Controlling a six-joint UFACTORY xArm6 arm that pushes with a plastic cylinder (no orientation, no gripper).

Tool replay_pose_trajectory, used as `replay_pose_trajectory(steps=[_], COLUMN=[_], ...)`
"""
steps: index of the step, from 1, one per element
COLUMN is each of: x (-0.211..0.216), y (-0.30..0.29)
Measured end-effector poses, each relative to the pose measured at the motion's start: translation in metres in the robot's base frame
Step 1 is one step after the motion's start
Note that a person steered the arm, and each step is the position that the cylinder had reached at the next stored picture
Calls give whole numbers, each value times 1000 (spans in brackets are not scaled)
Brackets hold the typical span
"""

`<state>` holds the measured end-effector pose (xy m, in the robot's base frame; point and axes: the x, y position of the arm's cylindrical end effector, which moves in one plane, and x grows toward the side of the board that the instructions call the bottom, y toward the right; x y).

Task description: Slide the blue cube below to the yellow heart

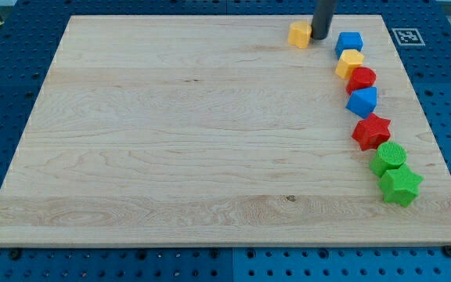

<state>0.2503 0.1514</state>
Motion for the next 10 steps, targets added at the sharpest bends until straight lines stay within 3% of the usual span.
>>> replay_pose_trajectory(steps=[2,3,5,6,10], x=[0,-3,-10,23,34], y=[-53,-33,88,103,63])
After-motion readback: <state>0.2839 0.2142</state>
